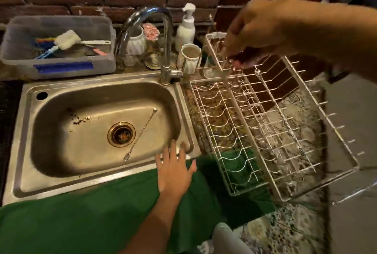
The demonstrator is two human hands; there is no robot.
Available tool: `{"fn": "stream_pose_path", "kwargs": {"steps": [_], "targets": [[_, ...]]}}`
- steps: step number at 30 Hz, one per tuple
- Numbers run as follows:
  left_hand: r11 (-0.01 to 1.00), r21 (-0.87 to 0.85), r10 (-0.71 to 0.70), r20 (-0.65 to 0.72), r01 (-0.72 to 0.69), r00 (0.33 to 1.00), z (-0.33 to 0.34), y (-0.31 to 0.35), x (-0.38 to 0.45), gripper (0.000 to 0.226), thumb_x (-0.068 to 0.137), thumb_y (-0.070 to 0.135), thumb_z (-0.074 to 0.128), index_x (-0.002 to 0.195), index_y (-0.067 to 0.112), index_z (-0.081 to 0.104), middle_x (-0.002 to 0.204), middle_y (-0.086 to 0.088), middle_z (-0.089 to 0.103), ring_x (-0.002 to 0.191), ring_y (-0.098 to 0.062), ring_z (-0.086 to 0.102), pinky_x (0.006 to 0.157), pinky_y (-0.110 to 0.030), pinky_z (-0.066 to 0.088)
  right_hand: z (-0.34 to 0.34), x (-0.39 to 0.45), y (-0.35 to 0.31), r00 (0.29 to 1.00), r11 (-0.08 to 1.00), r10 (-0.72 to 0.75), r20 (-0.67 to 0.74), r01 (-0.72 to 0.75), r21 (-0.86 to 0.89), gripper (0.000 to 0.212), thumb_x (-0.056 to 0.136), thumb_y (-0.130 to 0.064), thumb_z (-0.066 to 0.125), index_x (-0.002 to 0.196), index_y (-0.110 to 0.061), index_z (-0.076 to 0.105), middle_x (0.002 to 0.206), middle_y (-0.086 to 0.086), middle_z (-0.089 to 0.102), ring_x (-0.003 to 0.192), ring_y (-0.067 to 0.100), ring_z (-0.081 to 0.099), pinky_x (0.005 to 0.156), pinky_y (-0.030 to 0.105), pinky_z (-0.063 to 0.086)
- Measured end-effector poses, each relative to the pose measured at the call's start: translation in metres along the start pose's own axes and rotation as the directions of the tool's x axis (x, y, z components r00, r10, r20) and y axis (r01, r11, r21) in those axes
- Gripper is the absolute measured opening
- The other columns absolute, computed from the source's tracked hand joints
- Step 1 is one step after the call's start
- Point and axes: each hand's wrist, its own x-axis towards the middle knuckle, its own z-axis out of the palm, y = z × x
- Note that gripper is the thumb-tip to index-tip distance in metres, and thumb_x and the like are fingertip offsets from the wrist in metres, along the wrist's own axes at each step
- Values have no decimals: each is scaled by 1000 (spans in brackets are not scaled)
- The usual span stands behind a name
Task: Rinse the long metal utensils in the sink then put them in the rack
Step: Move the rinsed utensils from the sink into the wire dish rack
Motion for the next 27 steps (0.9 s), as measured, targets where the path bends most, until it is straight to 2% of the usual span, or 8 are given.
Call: {"fn": "stream_pose_path", "kwargs": {"steps": [3,6,11,14,16,23,27], "targets": [[1000,4,11,-41,-11,999,3,0,0,71,95,67,31,153,26,40,160,-12,41,142,-33,44,112,-59,27,-25,-18,37,993,997,35,-113,-43,-65,3,89,-11,68,90,-13,67,94,12,68,75,24,72,43,16,53],[1000,12,11,-71,-10,997,4,0,0,71,94,67,31,151,26,42,158,-12,45,140,-33,46,110,-59,32,-27,-17,76,983,975,49,-179,-85,-204,8,88,-9,69,82,-14,65,82,11,66,64,19,68,36,11,47],[1000,17,7,-99,-5,995,7,1,1,70,95,66,31,152,26,40,158,-12,44,140,-33,46,110,-60,34,-2,2,127,987,912,59,-151,-115,-394,11,88,-7,72,79,-11,66,65,9,67,34,4,61,31,10,40],[1000,19,4,-103,-2,995,8,1,1,70,95,66,31,152,27,39,160,-11,42,142,-32,44,112,-60,32,14,13,142,988,886,52,-148,-114,-449,8,88,-8,72,82,-9,67,63,5,65,39,4,59,29,8,34],[1000,15,1,-104,1,995,7,2,2,70,95,67,31,152,27,38,160,-10,42,142,-31,43,112,-60,32,21,20,148,988,874,58,-145,-121,-471,14,88,-8,72,76,-12,64,61,5,66,41,4,60,30,10,36],[1000,2,0,-137,0,991,9,1,1,68,95,67,32,151,28,40,158,-10,44,142,-31,43,112,-59,31,31,28,155,980,837,55,-189,-148,-527,7,86,-7,74,88,-3,69,63,9,68,50,16,68,39,21,46],[1000,5,0,-143,1,990,9,1,2,68,95,67,32,151,28,39,158,-10,44,142,-31,43,112,-58,31,34,29,155,981,830,49,-189,-145,-539,9,86,-5,74,91,0,68,65,12,69,53,21,71,52,33,61]]}}
